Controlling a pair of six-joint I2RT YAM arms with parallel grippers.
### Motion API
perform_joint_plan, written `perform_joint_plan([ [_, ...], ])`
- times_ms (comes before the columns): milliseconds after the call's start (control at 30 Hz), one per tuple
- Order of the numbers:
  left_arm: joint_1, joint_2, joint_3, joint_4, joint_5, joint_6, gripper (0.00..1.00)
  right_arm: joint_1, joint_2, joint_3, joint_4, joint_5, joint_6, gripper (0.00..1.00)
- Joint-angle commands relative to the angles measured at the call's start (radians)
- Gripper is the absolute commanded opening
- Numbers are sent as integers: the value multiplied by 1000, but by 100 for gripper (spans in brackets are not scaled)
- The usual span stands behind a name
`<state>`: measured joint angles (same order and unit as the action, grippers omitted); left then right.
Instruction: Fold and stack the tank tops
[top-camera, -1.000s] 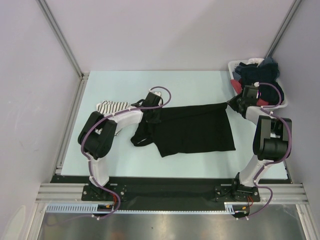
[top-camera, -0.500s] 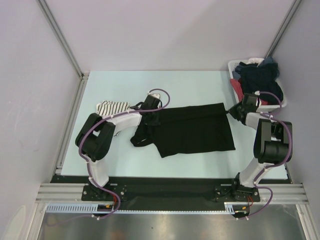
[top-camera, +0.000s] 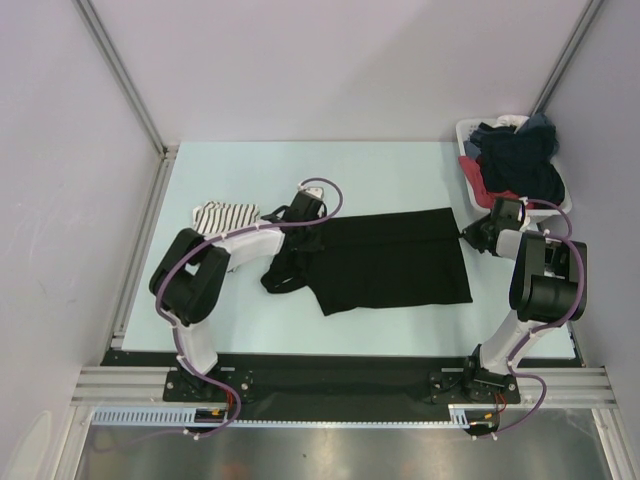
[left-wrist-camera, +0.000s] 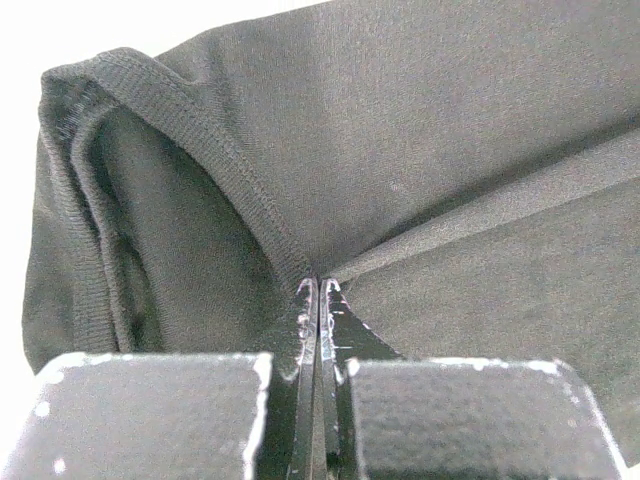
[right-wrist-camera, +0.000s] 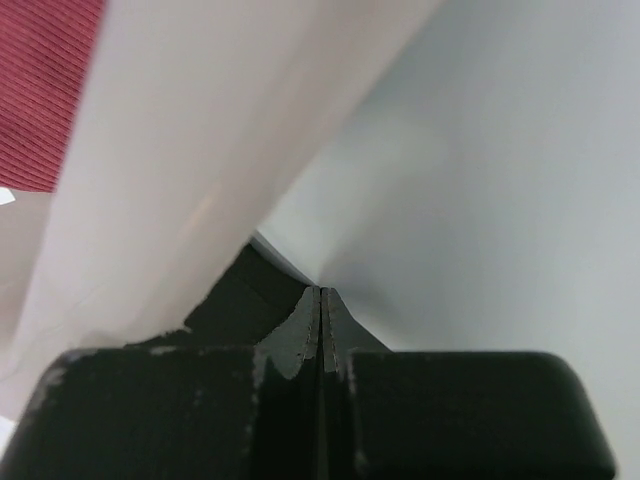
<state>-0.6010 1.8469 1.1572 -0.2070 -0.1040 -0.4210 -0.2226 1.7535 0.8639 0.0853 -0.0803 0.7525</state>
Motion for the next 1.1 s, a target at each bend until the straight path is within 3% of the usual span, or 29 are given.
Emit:
perform_joint_plan([
  [0,3,-57,-16,-23,-68,-5,1,-8,12,11,33,45,-15,0],
  [567,-8,-101,-77,-11,-89,-22,5,-1,-88,-45,27,63,-36,0],
  [667,-11,-101,-93,-5,-92,-27,12,-3,-80,-40,16,59,-36,1],
  [700,-13,-104,-99,-2,-94,-30,15,-4,-78,-40,13,57,-38,9],
  [733,-17,-116,-106,3,-97,-33,28,-4,-78,-40,7,57,-36,15],
  [800,-22,-135,-135,21,-108,-33,41,-6,-84,-52,8,63,-32,21],
  [900,-25,-184,-169,41,-117,-38,47,-8,-117,-75,21,74,-33,25],
  [1067,-29,-270,-192,41,-114,-25,46,-4,-182,-88,8,120,-50,25],
])
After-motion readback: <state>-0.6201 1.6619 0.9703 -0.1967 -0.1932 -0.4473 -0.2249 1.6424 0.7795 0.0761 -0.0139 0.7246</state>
